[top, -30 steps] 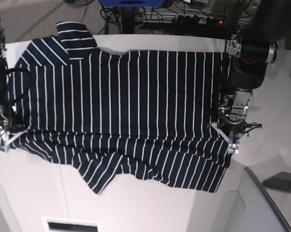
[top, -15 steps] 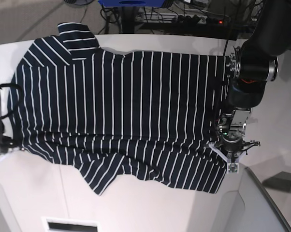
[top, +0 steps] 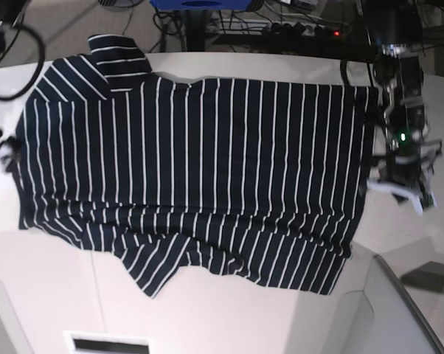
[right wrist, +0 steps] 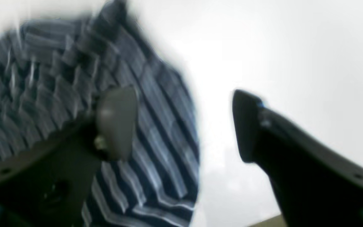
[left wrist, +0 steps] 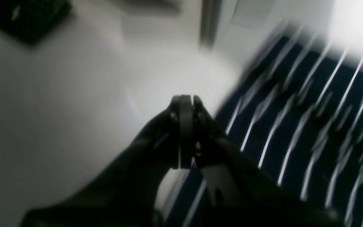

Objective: Layout the t-shirt on the table in an organized manner, then fold the t-shirt properly
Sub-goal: 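Grasp the shirt's collar-side corners with both grippers and lift them, then pull both held corners away from the shirt body to stretch it taut, then lower both grippers and fold the collar edge over onto the shirt body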

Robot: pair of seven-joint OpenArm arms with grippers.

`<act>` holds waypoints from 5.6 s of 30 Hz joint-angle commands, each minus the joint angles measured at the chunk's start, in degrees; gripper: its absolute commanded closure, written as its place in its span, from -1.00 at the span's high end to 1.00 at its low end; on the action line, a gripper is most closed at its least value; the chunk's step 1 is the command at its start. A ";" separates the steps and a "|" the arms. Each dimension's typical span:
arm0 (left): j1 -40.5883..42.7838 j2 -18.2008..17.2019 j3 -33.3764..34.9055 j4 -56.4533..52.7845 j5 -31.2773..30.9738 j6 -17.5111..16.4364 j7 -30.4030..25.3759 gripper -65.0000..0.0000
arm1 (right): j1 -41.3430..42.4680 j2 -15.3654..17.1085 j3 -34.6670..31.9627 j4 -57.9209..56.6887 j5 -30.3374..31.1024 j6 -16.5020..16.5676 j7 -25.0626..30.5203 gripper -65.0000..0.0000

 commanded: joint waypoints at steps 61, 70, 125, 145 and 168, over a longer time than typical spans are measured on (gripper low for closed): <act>28.55 3.10 -16.05 1.85 -23.80 -12.05 -1.41 0.03 | -11.22 -12.91 10.15 -9.32 -0.45 32.45 0.72 -0.98; 28.11 3.28 -15.96 0.18 -23.80 -12.13 -1.41 0.03 | -11.22 -12.91 10.06 -9.32 -0.54 32.45 0.64 -0.98; 32.24 3.72 -15.00 16.44 -24.24 -12.13 -1.24 -1.00 | -18.87 -12.12 10.59 12.93 -0.28 32.45 -10.97 -0.98; 37.78 3.89 -17.72 18.73 -24.24 -12.13 -1.24 -1.00 | -21.51 -11.68 10.59 17.85 -0.45 32.45 -14.31 -0.98; 35.67 4.95 -17.99 20.05 -24.07 -12.13 -1.24 -1.00 | -21.86 -10.36 13.05 18.11 -0.10 32.53 -18.79 -0.98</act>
